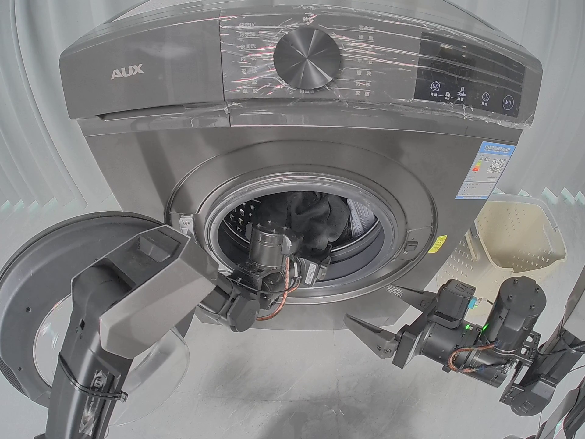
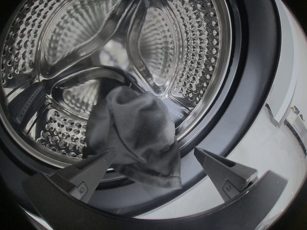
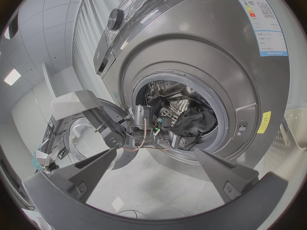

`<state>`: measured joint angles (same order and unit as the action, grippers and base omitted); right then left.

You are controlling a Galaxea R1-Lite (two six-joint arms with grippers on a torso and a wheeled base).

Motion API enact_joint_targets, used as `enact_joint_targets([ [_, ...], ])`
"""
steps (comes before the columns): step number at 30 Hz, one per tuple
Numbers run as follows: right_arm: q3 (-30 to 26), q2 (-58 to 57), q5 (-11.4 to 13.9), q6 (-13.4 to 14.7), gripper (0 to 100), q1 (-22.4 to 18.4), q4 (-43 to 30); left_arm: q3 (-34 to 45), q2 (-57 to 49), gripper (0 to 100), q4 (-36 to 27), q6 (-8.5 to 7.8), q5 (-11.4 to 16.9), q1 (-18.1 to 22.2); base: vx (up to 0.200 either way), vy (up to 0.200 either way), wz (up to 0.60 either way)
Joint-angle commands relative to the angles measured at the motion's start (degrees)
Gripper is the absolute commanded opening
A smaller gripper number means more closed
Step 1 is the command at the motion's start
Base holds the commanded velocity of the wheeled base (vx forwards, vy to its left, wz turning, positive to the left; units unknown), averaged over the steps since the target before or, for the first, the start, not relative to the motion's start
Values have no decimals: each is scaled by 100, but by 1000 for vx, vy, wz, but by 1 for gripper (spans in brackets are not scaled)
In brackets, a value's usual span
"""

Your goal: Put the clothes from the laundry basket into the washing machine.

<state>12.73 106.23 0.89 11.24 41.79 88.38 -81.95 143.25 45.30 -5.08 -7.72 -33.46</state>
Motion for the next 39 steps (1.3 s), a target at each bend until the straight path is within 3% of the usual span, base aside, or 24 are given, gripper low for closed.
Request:
enact_joint_targets([
  [1,2,3,-1,1,100,-4,4,-480,616,100,49,-10,7,6,0,0,0],
  [13,2,-6,-1,1,100,-4,4,-849,959,100,31,-28,7,33,0,0,0],
  [14,2,-6,-1,1,100,-4,4,-885,994,0,31,-28,7,42,0,0,0],
  [23,11,-6,8,1,100,-4,4,-1113,1064,0,58,-28,-2,50,0,0,0],
  [27,11,-6,8,1,100,5,4,-1623,1091,0,119,34,-63,130,0,0,0],
  [34,11,-6,8,1,100,5,4,-3265,1601,0,198,95,-257,507,0,0,0],
  [39,11,12,-1,1,100,5,4,-3265,1653,0,207,201,-257,630,0,0,0],
])
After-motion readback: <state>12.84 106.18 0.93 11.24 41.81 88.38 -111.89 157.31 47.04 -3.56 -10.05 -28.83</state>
